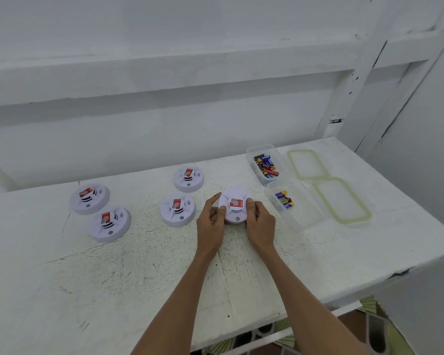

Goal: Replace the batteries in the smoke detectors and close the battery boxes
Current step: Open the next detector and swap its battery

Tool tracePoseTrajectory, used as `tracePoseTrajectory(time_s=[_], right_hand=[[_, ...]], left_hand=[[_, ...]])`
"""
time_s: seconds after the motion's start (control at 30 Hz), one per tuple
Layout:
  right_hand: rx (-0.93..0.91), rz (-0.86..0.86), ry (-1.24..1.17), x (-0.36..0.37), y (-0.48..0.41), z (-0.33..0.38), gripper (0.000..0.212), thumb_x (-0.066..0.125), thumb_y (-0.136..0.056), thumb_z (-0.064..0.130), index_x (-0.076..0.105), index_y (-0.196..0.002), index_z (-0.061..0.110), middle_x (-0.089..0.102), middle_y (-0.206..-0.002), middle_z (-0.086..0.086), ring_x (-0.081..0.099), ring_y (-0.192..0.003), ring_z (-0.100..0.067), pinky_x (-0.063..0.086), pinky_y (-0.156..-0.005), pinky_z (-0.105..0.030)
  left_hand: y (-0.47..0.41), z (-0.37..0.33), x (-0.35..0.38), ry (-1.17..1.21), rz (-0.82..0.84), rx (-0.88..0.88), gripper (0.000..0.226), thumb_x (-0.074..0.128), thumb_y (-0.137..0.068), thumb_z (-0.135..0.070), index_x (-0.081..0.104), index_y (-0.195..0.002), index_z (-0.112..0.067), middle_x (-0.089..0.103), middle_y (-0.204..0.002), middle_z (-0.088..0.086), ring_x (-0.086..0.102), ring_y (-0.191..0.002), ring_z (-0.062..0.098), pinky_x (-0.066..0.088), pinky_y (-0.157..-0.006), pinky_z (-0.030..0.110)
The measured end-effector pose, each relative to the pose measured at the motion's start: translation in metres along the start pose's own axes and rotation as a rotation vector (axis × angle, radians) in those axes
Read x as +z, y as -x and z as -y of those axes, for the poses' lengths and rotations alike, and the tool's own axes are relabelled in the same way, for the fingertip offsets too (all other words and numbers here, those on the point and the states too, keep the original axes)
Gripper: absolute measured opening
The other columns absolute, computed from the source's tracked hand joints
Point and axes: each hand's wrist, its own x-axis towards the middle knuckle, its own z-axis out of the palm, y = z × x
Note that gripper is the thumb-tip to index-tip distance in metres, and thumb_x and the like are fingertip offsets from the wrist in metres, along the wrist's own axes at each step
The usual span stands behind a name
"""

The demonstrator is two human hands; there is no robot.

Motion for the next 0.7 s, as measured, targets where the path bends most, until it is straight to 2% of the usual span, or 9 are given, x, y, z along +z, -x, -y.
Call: tracePoseTrajectory(time_s=[0.17, 0.37, 0.5, 0.7], right_hand=[[-0.003, -0.008, 0.003, 0.0009, -0.0001, -0.0009, 0.039, 0.044, -0.102, 0.042, 0.066, -0.089, 0.013, 0.066, -0.075, 0.009, 0.065, -0.07, -0.005, 0.057, -0.062, -0.035], [-0.015, -0.009, 0.005, 0.001, -0.0006, -0.0017, 0.04, 0.044, -0.102, 0.041, 0.065, -0.085, 0.011, 0.069, -0.075, 0.003, 0.065, -0.069, -0.007, 0.054, -0.06, -0.034], [-0.012, -0.004, 0.005, 0.0015, -0.0008, -0.0026, 0.04, 0.044, -0.102, 0.041, 0.064, -0.085, 0.011, 0.068, -0.075, 0.004, 0.063, -0.067, -0.005, 0.053, -0.059, -0.032], [0.002, -0.01, -0.003, 0.0032, -0.0016, -0.0047, 0.04, 0.045, -0.102, 0.041, 0.063, -0.081, 0.013, 0.066, -0.07, 0.005, 0.064, -0.066, -0.01, 0.053, -0.059, -0.035]], left_hand=[[-0.0005, 0.0012, 0.0, 0.0, 0.004, -0.005, 0.038, 0.059, -0.106, -0.02, 0.057, -0.143, -0.026, 0.07, -0.131, 0.003, 0.072, -0.113, 0.013, 0.062, -0.09, 0.032], [-0.0012, 0.0011, -0.0005, -0.009, 0.005, -0.004, 0.037, 0.058, -0.106, -0.021, 0.057, -0.143, -0.026, 0.07, -0.131, 0.001, 0.072, -0.112, 0.012, 0.062, -0.088, 0.028], [-0.0012, 0.0014, -0.0003, 0.0, 0.005, -0.006, 0.038, 0.059, -0.106, -0.02, 0.057, -0.143, -0.026, 0.07, -0.132, 0.001, 0.071, -0.113, 0.011, 0.062, -0.087, 0.028], [-0.0014, 0.0023, -0.0004, 0.005, 0.015, -0.011, 0.037, 0.058, -0.106, -0.021, 0.057, -0.143, -0.028, 0.071, -0.132, 0.0, 0.071, -0.113, 0.011, 0.062, -0.09, 0.032]])
